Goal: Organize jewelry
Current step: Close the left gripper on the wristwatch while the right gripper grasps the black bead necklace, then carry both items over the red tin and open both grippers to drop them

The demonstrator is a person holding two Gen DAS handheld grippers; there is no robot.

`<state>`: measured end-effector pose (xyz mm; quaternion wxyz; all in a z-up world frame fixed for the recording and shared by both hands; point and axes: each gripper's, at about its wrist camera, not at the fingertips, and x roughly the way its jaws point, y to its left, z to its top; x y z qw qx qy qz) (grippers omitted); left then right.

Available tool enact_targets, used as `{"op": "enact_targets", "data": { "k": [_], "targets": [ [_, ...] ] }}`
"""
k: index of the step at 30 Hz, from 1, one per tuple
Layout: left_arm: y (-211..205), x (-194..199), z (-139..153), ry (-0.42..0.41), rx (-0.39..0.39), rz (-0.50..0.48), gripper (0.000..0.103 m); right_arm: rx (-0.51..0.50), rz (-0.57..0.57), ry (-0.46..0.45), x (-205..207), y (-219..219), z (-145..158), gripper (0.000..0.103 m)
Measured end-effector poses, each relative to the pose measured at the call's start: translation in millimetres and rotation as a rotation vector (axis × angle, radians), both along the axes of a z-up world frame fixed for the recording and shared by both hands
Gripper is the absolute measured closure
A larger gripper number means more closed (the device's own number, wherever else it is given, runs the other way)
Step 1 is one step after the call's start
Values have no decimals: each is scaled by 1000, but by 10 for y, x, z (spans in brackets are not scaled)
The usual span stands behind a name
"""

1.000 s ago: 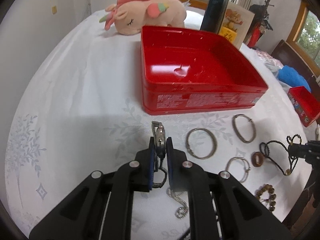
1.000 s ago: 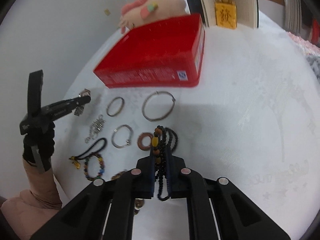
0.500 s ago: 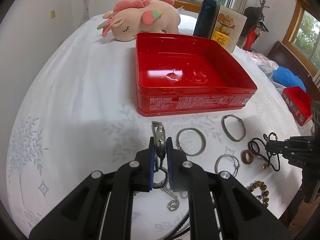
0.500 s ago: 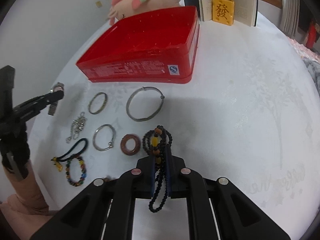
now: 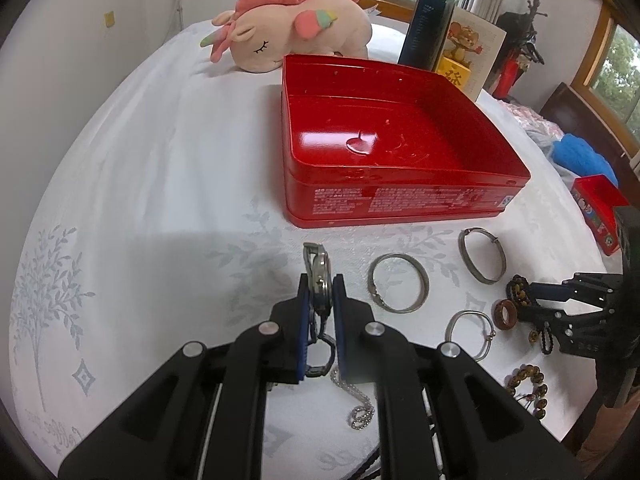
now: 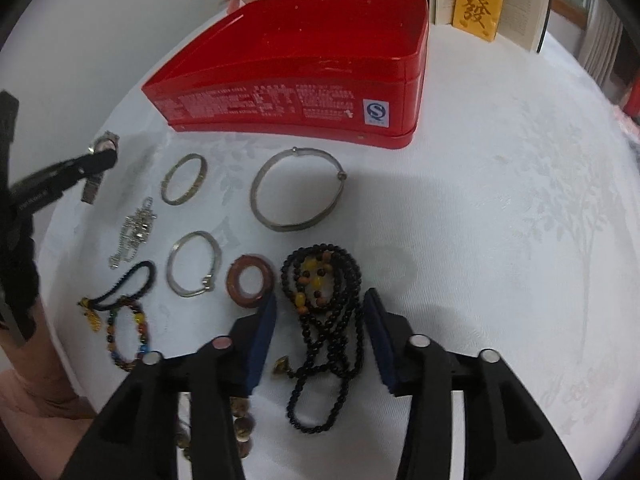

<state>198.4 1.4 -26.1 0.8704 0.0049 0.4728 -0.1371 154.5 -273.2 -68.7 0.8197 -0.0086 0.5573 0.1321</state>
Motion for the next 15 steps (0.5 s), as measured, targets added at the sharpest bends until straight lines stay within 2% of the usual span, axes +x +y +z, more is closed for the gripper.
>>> {"op": "enact_targets", "data": {
  "k": [3,6,11,15],
  "targets": [
    [-2,-1,-5,1,-1,-1,94,-51,2,-28,-18,29,-6,85],
    [-1,-4,0,-1,-5,-2,94,-46,-5,-34,-39,15,7,91],
    [-2,-41,63,-18,-12,1,94,28,-15,-50,-109,-69,106,91],
    [-16,-66,143,-34,-19,-3,94,126,-9,-90,-197,-180,368,92]
  ]
}}
